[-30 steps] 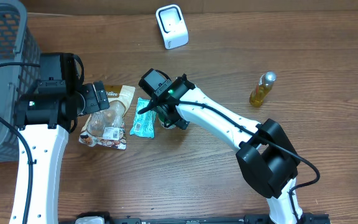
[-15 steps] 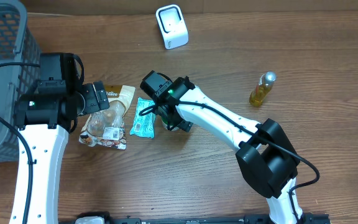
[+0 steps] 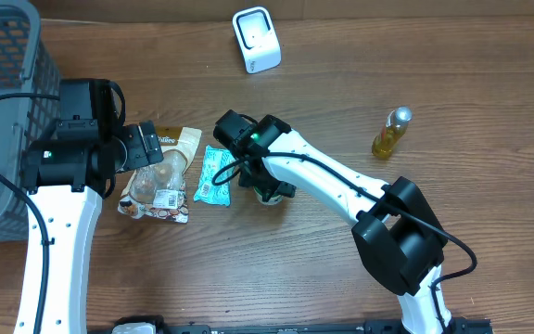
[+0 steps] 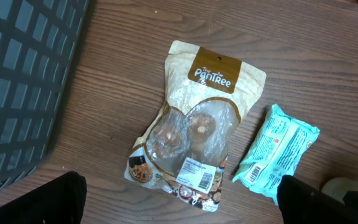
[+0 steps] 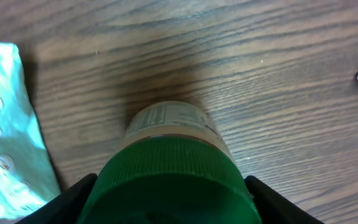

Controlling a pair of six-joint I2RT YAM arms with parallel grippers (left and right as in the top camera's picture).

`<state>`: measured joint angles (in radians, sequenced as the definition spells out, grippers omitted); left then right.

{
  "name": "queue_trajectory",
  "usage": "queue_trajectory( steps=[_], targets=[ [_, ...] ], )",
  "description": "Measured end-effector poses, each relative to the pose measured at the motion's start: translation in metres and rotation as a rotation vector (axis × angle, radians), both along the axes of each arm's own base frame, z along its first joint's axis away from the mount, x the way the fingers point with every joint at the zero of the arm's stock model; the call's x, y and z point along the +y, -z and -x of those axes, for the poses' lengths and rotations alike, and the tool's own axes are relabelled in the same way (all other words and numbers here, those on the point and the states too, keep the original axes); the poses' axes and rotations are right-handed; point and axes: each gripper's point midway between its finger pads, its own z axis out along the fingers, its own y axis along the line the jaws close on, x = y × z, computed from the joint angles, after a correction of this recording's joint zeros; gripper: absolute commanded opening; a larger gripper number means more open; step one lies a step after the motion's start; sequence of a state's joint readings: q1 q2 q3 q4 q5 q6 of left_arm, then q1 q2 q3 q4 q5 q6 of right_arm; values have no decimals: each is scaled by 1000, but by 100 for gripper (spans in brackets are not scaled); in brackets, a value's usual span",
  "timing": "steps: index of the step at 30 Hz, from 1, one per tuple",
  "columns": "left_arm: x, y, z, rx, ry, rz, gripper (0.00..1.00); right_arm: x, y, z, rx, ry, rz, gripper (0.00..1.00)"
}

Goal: Scan the item barcode

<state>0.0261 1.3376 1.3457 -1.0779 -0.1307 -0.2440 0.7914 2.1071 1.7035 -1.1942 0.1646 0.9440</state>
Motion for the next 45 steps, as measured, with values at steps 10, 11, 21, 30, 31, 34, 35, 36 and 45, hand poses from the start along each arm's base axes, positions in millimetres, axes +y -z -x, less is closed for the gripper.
queue_trajectory(
  steps=[10, 11, 21, 30, 31, 34, 35, 36, 45],
  targets=[
    [0, 0, 0, 0, 0, 0, 100, -31, 0, -26, 24, -142, 22, 67],
    [0, 0, 0, 0, 0, 0, 100, -36, 0, -29, 25, -138, 23, 67],
    [0, 0, 0, 0, 0, 0, 100, -60, 0, -40, 46, -179, 48, 96],
    [0, 0, 0, 0, 0, 0, 99, -65, 0, -51, 26, -171, 30, 98],
    [0, 0, 0, 0, 0, 0, 100, -67, 0, -53, 29, -164, 26, 98],
    [0, 0, 0, 0, 0, 0, 100, -72, 1, -55, 43, -141, 0, 98],
    [0, 0, 0, 0, 0, 0, 99, -73, 1, -56, 46, -140, -7, 98],
    [0, 0, 0, 0, 0, 0, 100, -73, 1, -56, 52, -144, -15, 98],
    [0, 0, 0, 0, 0, 0, 100, -62, 2, -45, 85, -214, -39, 88]
  ],
)
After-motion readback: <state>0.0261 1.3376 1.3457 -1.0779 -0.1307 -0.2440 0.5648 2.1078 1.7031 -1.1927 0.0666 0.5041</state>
